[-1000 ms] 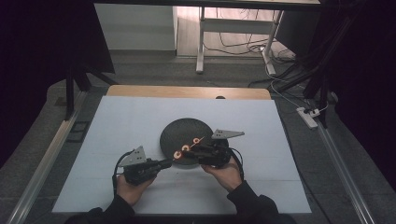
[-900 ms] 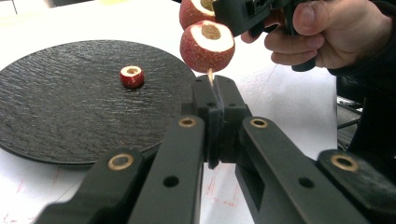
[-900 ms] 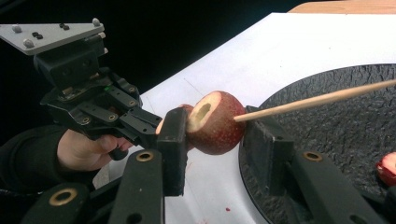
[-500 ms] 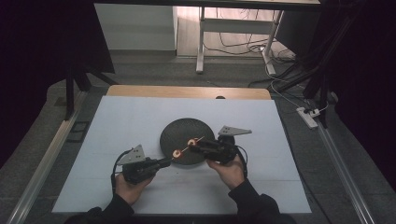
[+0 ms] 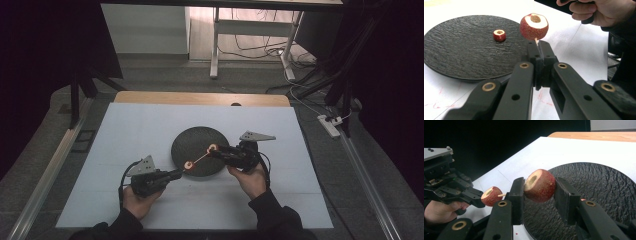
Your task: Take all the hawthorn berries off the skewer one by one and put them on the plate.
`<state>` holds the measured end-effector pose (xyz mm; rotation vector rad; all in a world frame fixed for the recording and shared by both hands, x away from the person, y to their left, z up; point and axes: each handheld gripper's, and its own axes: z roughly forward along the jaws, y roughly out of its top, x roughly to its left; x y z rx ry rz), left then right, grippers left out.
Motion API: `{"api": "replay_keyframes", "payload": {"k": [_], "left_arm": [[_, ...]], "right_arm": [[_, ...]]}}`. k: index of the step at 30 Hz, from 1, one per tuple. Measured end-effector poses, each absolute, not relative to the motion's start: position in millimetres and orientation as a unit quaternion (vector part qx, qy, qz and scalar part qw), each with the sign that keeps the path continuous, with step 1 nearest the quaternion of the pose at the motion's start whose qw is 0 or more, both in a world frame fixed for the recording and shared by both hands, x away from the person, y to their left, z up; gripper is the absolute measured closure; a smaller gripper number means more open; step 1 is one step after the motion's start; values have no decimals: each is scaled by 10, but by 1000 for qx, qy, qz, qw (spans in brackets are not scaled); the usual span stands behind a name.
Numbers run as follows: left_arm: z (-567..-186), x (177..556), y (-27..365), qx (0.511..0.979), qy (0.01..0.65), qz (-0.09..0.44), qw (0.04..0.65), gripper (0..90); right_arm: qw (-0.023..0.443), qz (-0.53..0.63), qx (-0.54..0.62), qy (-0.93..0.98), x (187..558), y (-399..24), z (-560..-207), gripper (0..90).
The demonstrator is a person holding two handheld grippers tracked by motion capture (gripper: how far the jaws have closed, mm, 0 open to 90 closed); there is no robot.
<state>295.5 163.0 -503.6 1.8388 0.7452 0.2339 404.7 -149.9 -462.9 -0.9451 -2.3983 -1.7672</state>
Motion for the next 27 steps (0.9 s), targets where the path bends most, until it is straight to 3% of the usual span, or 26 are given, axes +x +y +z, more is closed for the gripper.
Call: {"api": "replay_keyframes", "payload": {"k": [16,22,27], "left_arm": [[-5037,2953,1743,774,307,103,543,899],[-5018,2929,1945,759,322,113,555,898],[-5005,2930,2008,742,332,116,570,896]], "right_arm": [[50,-570,-311,-759,4126,-1437,-4708,616],[-9,-585,-378,-718,4234,-1793,-4662,619],[-38,-539,-363,-759,4218,-1670,-4700,615]]}}
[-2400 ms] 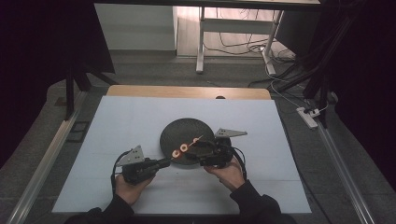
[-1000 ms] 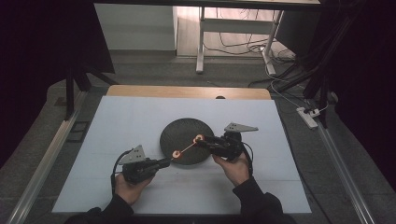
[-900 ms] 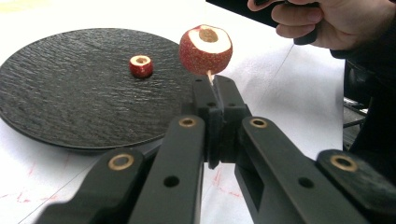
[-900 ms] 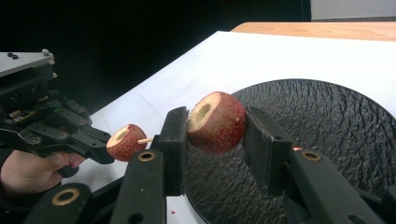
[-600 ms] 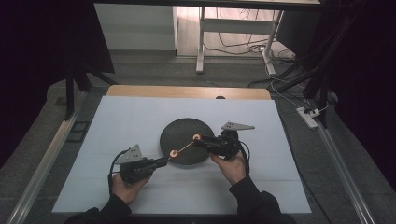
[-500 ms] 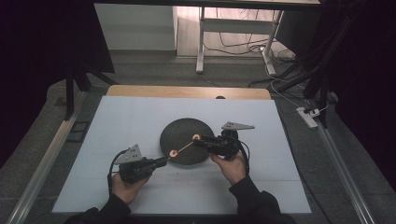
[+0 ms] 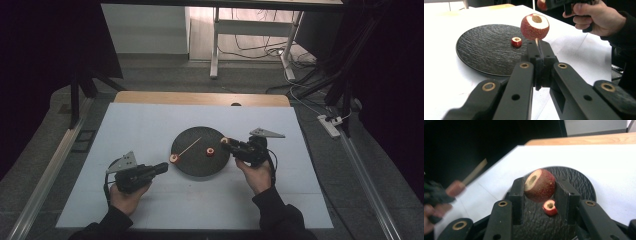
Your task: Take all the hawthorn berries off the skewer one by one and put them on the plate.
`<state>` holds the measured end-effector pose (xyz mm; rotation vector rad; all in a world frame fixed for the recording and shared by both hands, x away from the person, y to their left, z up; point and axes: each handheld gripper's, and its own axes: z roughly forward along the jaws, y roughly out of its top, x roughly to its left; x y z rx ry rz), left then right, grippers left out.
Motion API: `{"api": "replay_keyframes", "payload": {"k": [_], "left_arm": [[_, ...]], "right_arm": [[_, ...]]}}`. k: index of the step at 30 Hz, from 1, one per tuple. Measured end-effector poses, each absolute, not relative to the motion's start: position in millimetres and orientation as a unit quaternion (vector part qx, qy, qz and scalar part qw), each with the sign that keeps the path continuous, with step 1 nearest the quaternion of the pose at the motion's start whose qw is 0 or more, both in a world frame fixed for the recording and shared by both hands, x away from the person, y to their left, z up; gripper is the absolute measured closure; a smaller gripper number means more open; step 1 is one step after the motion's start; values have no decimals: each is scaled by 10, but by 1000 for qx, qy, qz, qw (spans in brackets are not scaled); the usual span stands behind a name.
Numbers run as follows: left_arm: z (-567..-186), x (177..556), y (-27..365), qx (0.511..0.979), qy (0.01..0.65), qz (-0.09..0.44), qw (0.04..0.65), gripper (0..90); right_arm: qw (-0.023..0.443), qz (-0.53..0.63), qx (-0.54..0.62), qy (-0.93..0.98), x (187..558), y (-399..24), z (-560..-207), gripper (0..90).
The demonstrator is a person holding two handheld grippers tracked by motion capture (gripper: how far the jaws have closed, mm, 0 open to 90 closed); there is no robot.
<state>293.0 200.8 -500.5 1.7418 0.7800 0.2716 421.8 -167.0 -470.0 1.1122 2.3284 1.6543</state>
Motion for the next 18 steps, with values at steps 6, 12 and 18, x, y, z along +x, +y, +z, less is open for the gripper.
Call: {"api": "replay_keyframes", "payload": {"k": [6,12,18], "left_arm": [[-5015,2926,1958,747,329,120,565,895],[-5031,2936,1922,747,331,119,564,894],[-5045,2960,1870,751,330,110,561,894]], "right_arm": [[71,486,341,802,4196,-1488,-4833,611],[95,447,318,831,4186,-1320,-5005,607],[114,413,293,855,4169,-1149,-5161,606]]}}
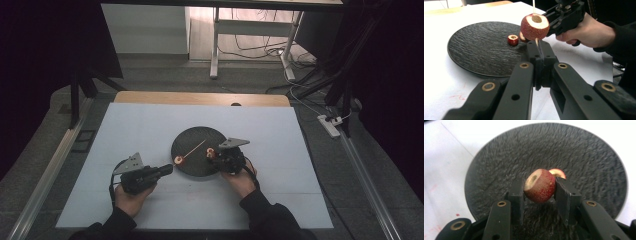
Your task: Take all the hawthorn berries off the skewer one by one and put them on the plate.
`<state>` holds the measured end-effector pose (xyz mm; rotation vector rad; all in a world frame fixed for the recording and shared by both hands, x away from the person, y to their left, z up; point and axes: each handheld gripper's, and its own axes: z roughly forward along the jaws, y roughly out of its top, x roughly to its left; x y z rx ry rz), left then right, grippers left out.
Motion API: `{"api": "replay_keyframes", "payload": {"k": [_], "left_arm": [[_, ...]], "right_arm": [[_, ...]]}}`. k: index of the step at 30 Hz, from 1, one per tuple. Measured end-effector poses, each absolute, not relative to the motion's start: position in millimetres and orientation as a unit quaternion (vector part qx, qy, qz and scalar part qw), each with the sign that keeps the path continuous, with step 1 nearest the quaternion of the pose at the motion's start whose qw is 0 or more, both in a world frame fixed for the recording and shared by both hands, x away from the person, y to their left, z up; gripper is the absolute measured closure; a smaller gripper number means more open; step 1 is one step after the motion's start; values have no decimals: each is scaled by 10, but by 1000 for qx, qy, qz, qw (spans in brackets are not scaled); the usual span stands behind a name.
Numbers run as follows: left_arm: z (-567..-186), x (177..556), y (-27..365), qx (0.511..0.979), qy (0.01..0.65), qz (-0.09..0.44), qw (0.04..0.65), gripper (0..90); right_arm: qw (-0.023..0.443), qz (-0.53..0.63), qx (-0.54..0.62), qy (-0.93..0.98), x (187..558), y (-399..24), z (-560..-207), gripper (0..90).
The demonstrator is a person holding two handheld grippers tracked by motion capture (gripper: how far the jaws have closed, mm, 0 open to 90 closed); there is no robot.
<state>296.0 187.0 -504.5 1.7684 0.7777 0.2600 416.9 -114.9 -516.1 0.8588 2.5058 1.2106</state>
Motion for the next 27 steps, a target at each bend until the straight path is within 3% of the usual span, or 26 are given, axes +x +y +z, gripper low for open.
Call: {"api": "replay_keyframes", "payload": {"k": [9,27], "left_arm": [[-5052,2988,1793,760,327,106,552,893],[-5047,3008,1735,765,328,102,545,891]], "right_arm": [[125,399,281,864,4146,-1093,-5219,578],[118,437,306,838,4141,-1270,-5035,398]]}}
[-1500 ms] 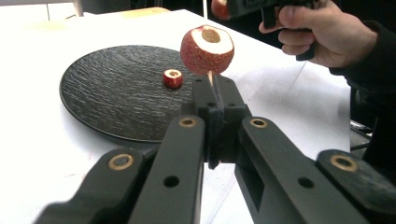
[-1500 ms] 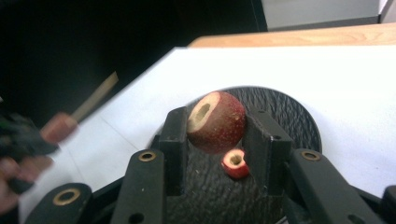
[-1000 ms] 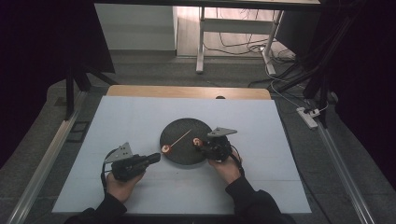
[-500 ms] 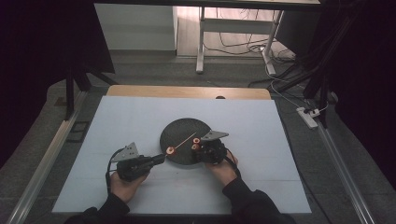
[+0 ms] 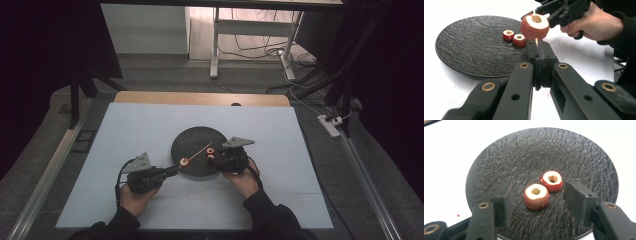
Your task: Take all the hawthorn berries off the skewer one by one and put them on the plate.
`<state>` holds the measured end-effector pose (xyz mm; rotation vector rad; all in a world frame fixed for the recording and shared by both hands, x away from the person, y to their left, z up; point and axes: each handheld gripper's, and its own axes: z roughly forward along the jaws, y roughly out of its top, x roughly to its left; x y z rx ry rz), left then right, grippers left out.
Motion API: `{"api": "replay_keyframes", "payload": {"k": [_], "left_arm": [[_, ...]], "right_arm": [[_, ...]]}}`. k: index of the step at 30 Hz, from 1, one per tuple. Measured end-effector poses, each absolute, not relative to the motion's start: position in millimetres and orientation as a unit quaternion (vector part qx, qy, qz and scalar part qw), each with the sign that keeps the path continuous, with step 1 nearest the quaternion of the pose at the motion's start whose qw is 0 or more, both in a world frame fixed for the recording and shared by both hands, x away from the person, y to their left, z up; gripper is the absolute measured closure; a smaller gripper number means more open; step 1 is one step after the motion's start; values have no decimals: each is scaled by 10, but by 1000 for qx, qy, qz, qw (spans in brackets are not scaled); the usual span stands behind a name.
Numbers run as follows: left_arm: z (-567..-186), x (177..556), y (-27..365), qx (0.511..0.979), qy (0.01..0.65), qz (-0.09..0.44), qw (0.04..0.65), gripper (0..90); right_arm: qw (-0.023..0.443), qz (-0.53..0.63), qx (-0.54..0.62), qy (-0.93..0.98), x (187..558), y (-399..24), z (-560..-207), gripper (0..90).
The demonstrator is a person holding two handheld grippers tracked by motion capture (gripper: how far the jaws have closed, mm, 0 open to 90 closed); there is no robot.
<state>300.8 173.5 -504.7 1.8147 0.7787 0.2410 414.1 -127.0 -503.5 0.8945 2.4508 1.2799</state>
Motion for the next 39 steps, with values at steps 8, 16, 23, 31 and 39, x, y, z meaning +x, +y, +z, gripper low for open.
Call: {"api": "replay_keyframes", "payload": {"k": [8,16,23,31,39], "left_arm": [[-5034,3002,1736,764,329,101,546,891],[-5025,2983,1717,763,322,101,551,892],[-5018,2957,1684,758,311,109,563,892],[-5024,2959,1624,746,309,116,578,893],[-5025,2965,1478,743,300,121,586,893]], "right_arm": [[99,464,315,822,4118,-1367,-4931,261],[84,482,311,815,4075,-1484,-4823,107],[74,486,298,818,4033,-1539,-4774,0],[35,516,285,807,3923,-1509,-4715,0],[15,517,260,815,3771,-1311,-4680,0]]}}
